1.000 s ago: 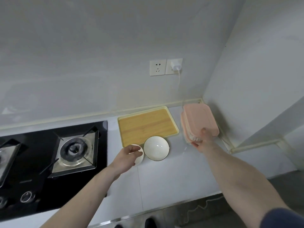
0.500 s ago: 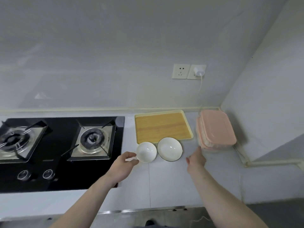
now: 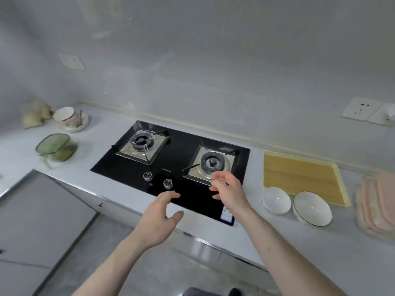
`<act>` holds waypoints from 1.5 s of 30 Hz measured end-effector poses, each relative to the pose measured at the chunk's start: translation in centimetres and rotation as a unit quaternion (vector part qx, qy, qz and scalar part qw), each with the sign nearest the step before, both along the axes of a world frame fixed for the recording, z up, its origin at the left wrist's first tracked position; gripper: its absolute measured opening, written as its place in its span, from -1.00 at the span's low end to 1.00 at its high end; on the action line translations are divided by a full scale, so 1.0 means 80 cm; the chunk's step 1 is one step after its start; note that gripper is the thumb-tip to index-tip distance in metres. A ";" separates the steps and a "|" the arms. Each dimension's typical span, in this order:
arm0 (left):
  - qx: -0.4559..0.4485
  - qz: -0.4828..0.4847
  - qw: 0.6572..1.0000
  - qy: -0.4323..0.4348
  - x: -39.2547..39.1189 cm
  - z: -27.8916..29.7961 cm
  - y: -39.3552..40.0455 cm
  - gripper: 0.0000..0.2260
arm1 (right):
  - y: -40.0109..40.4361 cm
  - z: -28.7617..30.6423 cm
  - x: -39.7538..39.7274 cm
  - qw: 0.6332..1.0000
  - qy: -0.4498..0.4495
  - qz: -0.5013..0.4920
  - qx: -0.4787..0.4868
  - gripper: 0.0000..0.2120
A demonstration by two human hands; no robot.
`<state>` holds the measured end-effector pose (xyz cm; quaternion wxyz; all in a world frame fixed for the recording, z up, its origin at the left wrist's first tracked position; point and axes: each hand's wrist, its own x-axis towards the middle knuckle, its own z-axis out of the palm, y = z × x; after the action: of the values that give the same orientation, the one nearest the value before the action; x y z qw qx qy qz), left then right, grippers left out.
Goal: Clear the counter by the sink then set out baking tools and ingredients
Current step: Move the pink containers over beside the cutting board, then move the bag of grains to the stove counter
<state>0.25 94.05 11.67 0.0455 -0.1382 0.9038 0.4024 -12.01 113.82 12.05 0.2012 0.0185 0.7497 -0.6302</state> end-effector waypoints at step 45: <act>-0.073 0.317 0.944 0.050 0.143 0.059 -0.743 -0.67 | -0.817 0.047 0.014 0.911 0.072 0.404 0.049 -0.75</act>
<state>11.69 34.61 16.40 -0.1394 -0.4002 0.8414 0.3354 -10.90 48.48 15.78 0.3826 -0.3217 0.7356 -0.4573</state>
